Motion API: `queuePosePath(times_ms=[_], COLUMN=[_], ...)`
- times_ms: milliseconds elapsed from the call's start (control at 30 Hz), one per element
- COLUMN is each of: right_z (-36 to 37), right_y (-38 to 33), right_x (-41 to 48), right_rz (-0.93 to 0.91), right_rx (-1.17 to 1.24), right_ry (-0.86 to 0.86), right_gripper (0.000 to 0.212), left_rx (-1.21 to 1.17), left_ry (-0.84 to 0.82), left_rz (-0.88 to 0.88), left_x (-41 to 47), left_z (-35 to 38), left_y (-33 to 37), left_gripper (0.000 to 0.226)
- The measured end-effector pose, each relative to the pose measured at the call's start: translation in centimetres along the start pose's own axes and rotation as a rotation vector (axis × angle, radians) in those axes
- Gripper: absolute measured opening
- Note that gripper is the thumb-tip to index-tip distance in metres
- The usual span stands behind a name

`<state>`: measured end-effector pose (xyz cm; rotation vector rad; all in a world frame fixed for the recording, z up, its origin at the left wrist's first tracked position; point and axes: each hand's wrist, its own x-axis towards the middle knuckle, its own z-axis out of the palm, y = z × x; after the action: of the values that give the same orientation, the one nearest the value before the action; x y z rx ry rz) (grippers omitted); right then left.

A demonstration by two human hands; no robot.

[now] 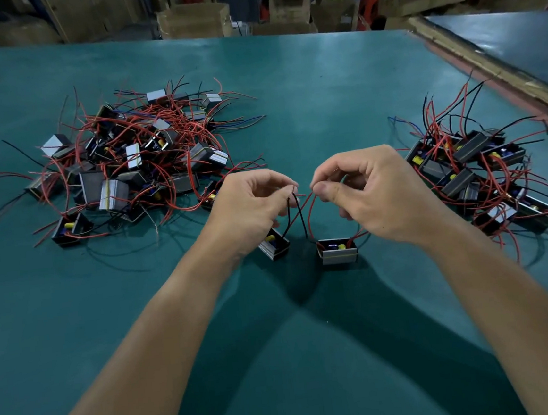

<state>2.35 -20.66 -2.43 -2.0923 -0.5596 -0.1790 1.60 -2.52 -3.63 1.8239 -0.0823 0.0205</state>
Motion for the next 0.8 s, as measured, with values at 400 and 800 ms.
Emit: queuePosePath(times_ms=[400,800], right_z=[0.29,0.56], right_y=[0.18,-0.14], right_x=[0.23,0.28], right_rz=[0.069,0.056], right_rx=[0.084,0.224], right_ry=[0.019,0.133], right_gripper=[0.016,0.019], left_rx=[-0.003,-0.005], left_ry=[-0.126,-0.057], left_rz=[-0.006,0.094], left_x=[-0.36,-0.36], left_z=[-0.03,-0.02], left_y=[0.27,0.12], left_gripper=[0.009,0.011])
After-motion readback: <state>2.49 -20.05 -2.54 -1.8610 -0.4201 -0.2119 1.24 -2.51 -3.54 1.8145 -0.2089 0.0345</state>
